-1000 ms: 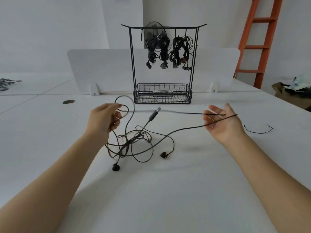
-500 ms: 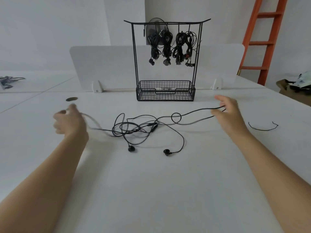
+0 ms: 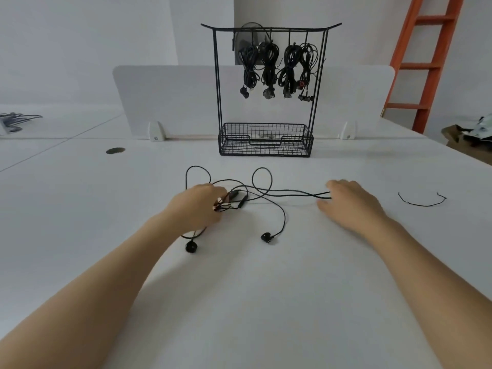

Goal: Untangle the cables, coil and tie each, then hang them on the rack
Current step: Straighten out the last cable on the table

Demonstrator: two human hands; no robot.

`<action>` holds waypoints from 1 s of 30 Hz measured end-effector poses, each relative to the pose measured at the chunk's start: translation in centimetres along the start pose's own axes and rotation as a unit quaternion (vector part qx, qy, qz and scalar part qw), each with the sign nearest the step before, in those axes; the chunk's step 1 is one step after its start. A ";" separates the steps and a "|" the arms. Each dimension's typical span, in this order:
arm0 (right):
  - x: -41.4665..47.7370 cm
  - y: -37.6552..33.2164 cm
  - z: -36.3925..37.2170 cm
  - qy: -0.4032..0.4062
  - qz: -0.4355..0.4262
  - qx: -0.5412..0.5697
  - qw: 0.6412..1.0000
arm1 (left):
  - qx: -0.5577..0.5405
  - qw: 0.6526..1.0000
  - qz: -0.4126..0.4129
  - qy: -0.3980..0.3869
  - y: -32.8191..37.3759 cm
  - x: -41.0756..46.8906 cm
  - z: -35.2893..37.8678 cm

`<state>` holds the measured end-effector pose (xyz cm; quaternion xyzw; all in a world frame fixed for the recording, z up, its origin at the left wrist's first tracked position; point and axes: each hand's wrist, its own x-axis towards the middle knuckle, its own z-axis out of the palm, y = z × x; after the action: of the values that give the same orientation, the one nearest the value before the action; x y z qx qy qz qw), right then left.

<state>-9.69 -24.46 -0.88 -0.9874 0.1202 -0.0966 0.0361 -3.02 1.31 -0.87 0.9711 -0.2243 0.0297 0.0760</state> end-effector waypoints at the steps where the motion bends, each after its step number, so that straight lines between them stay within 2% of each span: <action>1: 0.1 0.5 -0.1 0.044 0.029 0.006 0.999 | 0.002 1.000 -0.013 0.008 -0.3 0.0 -0.3; 3: 0.8 1.8 -0.4 0.127 0.082 0.081 0.985 | -0.026 0.998 -0.041 0.025 -1.0 -0.3 -1.3; 4: 1.1 2.6 -0.5 0.155 0.115 0.157 0.969 | -0.064 0.996 -0.048 0.033 -1.5 -0.4 -1.9; 5: 1.5 3.4 -0.6 0.178 0.152 0.260 0.937 | -0.110 0.992 -0.048 0.037 -2.1 -0.4 -2.3; 6: 1.7 3.9 -0.9 0.188 0.192 0.383 0.884 | -0.157 0.986 -0.044 0.038 -2.8 -0.5 -2.8; 8: 1.9 4.4 -1.5 0.196 0.249 0.588 0.744 | -0.276 0.959 -0.044 0.052 -3.9 -0.8 -3.4; 9: 2.0 4.6 -1.8 0.204 0.262 0.639 0.694 | -0.339 0.937 -0.050 0.075 -4.3 -0.8 -3.5; 11: 2.0 4.6 -2.2 0.231 0.268 0.700 0.621 | -0.442 0.881 -0.089 0.143 -5.1 -0.8 -3.5; 13: 2.1 4.7 -2.5 0.250 0.276 0.743 0.557 | -0.555 0.791 -0.173 0.190 -5.6 -0.6 -3.4; 14: 2.1 4.8 -2.6 0.254 0.283 0.750 0.541 | -0.614 0.734 -0.215 0.196 -5.9 -0.5 -3.3; 15: 2.2 4.9 -2.6 0.260 0.292 0.746 0.539 | -0.664 0.677 -0.248 0.197 -6.2 -0.4 -3.3; 17: 2.4 5.0 -2.4 0.282 0.296 0.707 0.578 | -0.736 0.584 -0.283 0.190 -6.7 -0.2 -3.2; 18: 2.5 4.9 -2.1 0.287 0.278 0.680 0.616 | -0.751 0.565 -0.284 0.190 -6.8 -0.1 -3.1; 20: 2.4 4.2 -1.6 0.242 0.212 0.619 0.717 | -0.764 0.560 -0.255 0.196 -6.3 0.0 -3.1; 22: 1.7 2.8 -1.4 0.156 0.114 0.543 0.817 | -0.755 0.587 -0.210 0.205 -4.8 0.1 -3.2; 24: 0.8 1.4 -1.2 0.095 -0.029 0.409 0.907 | -0.690 0.673 -0.161 0.212 -2.9 -0.1 -3.5; 25: 0.2 0.4 -1.2 0.065 -0.103 0.354 0.927 | -0.657 0.713 -0.127 0.208 -2.0 -0.3 -3.5; 26: -0.4 -0.7 -1.1 0.032 -0.165 0.319 0.933 | -0.642 0.737 -0.090 0.193 -1.2 -0.6 -3.5; 28: -1.4 -2.9 -0.4 -0.020 -0.219 0.301 0.928 | -0.637 0.759 -0.021 0.129 0.1 -1.3 -3.6; 30: -2.0 -4.6 0.4 -0.050 -0.226 0.289 0.929 | -0.644 0.763 0.030 0.057 1.2 -2.1 -3.9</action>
<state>-10.44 -19.45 -1.18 -0.9389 -0.1409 -0.0837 0.3027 -5.51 1.77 2.96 0.6832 -0.2147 -0.0642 0.6950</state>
